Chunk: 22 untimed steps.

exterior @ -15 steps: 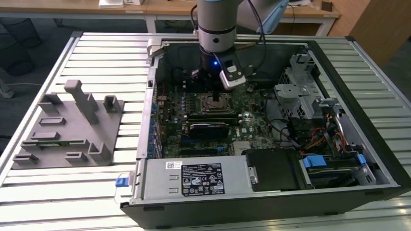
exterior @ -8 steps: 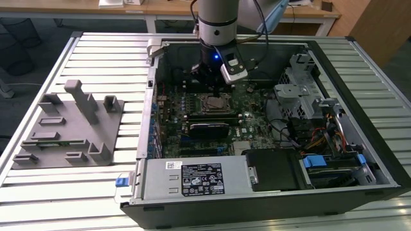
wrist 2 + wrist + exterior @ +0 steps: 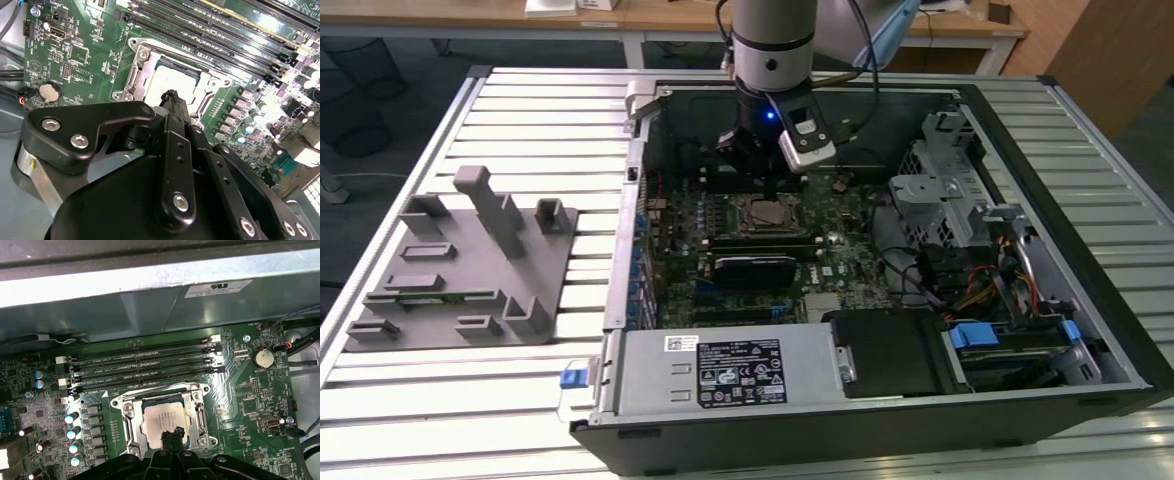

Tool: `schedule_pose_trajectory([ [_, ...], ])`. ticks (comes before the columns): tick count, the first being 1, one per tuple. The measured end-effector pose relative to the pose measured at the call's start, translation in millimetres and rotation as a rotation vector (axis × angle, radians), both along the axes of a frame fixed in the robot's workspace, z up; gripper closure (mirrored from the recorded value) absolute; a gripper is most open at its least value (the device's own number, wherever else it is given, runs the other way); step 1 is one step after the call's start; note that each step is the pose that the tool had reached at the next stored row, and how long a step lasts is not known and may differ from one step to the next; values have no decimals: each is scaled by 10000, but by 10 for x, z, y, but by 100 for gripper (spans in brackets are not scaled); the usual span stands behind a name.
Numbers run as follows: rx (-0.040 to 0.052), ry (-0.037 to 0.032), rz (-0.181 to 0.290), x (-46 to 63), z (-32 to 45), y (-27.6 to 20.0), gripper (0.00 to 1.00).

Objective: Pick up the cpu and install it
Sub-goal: 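Install the second cpu locking lever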

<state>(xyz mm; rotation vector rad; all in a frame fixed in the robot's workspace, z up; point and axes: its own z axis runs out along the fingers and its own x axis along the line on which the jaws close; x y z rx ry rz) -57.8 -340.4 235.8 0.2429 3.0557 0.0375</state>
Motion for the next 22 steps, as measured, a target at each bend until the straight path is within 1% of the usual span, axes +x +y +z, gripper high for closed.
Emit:
schedule_pose_trajectory([
  [4, -1, 0, 1, 1, 0, -3, 89],
  [7, -1, 1, 0, 0, 0, -18, 89],
  [22, -1, 0, 0, 0, -7, -161, 89],
])
